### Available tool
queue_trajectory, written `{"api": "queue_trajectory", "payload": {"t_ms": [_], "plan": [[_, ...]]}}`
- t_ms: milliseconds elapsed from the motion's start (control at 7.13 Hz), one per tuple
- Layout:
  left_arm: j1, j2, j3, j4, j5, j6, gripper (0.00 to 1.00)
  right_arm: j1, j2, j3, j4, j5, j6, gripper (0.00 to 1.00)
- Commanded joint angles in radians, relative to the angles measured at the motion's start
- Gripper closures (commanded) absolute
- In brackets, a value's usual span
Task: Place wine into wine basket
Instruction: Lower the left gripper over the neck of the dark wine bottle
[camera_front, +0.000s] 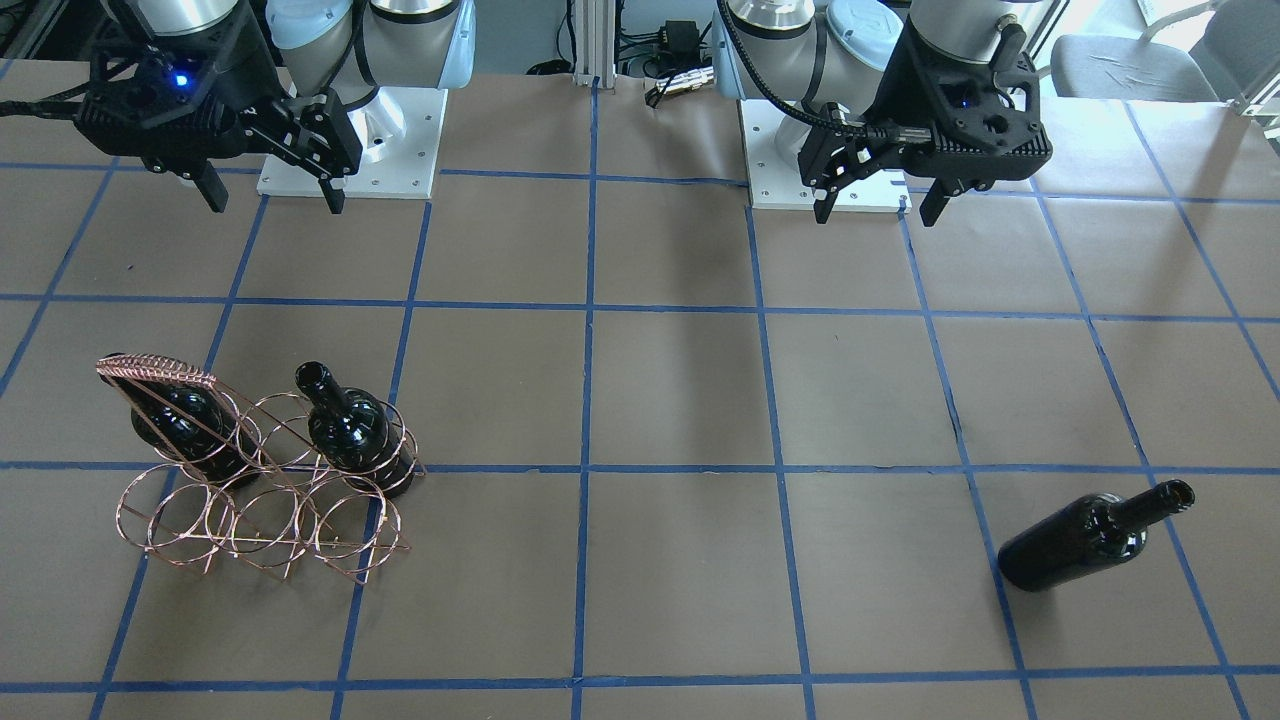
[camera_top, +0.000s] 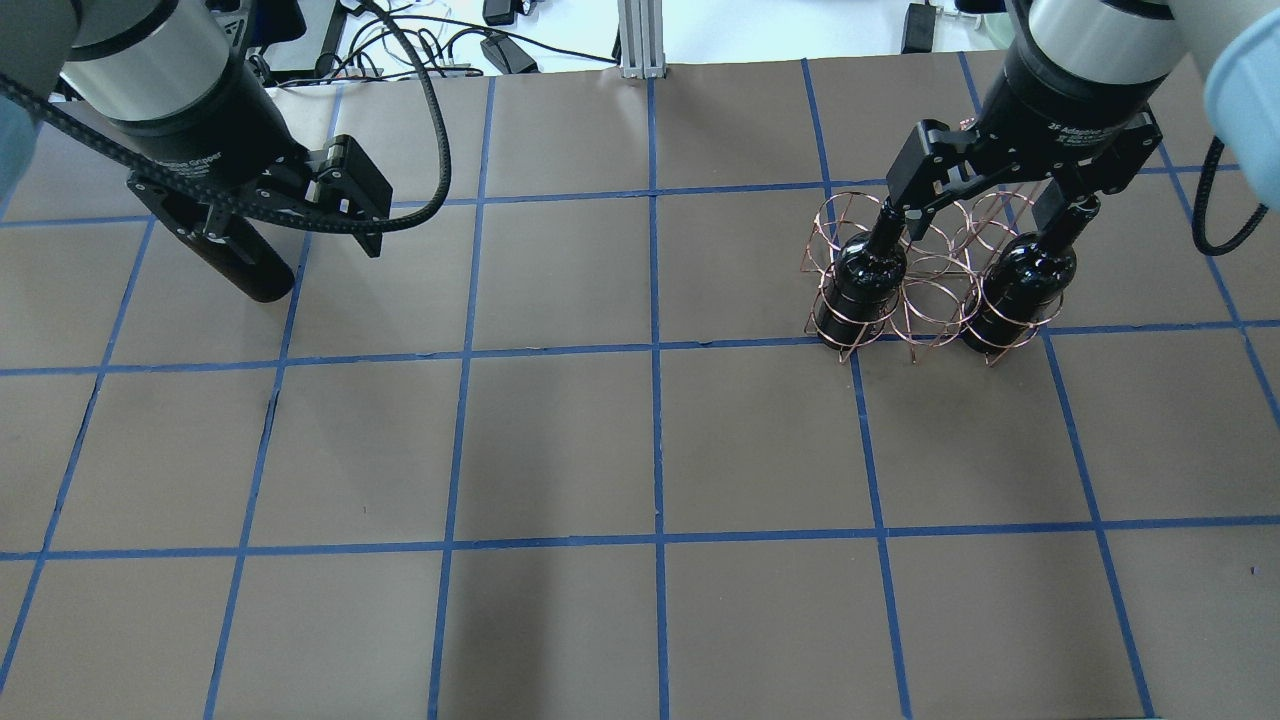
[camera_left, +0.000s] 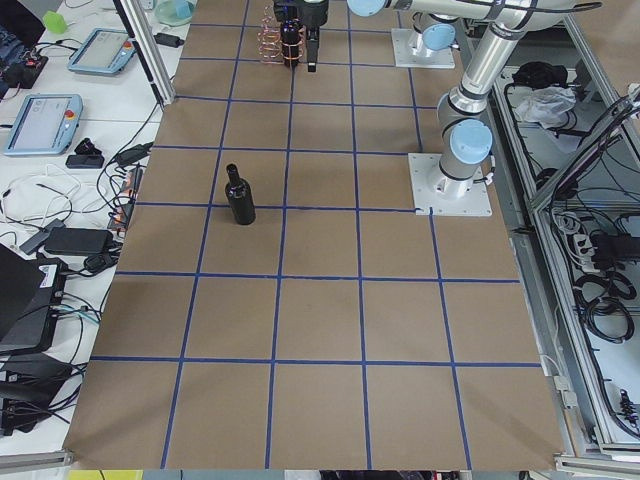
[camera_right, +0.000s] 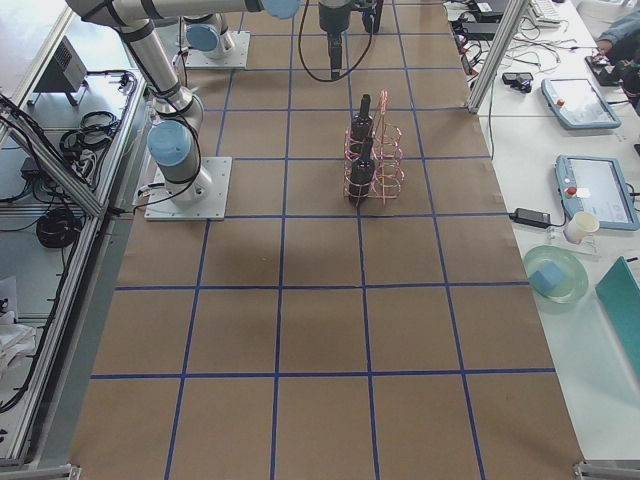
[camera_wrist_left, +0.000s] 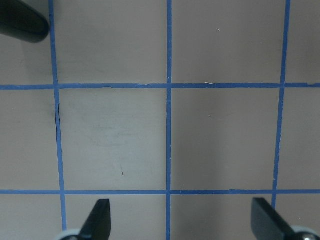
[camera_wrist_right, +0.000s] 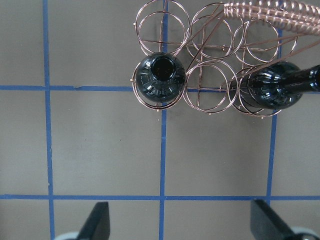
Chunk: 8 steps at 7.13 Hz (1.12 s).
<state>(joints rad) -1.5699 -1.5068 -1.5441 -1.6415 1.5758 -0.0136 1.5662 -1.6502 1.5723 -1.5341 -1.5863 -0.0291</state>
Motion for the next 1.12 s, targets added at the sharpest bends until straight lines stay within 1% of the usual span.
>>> {"api": "queue_trajectory", "payload": {"t_ms": [0, 140, 280, 561, 701, 841, 982], "plan": [[0.057, -0.024, 0.018, 0.043, -0.003, 0.044, 0.0, 0.0, 0.0, 0.0, 0.0, 0.0, 0.0, 0.0], [0.126, -0.039, 0.019, 0.06, -0.006, 0.181, 0.0, 0.0, 0.001, 0.0, -0.001, -0.001, -0.002, 0.0], [0.19, -0.052, 0.025, 0.09, -0.014, 0.254, 0.0, 0.0, 0.0, 0.0, 0.0, -0.001, 0.0, 0.0], [0.27, -0.09, 0.054, 0.094, -0.01, 0.306, 0.0, 0.0, 0.001, 0.0, -0.001, 0.0, 0.0, 0.0], [0.304, -0.13, 0.099, 0.092, -0.004, 0.389, 0.0, -0.002, 0.001, 0.0, -0.001, 0.0, 0.0, 0.0], [0.348, -0.171, 0.132, 0.089, -0.003, 0.398, 0.0, -0.002, 0.001, 0.0, -0.001, -0.001, 0.0, 0.0], [0.376, -0.217, 0.16, 0.098, -0.026, 0.467, 0.0, -0.002, 0.001, 0.0, -0.001, 0.0, 0.0, 0.0]]}}
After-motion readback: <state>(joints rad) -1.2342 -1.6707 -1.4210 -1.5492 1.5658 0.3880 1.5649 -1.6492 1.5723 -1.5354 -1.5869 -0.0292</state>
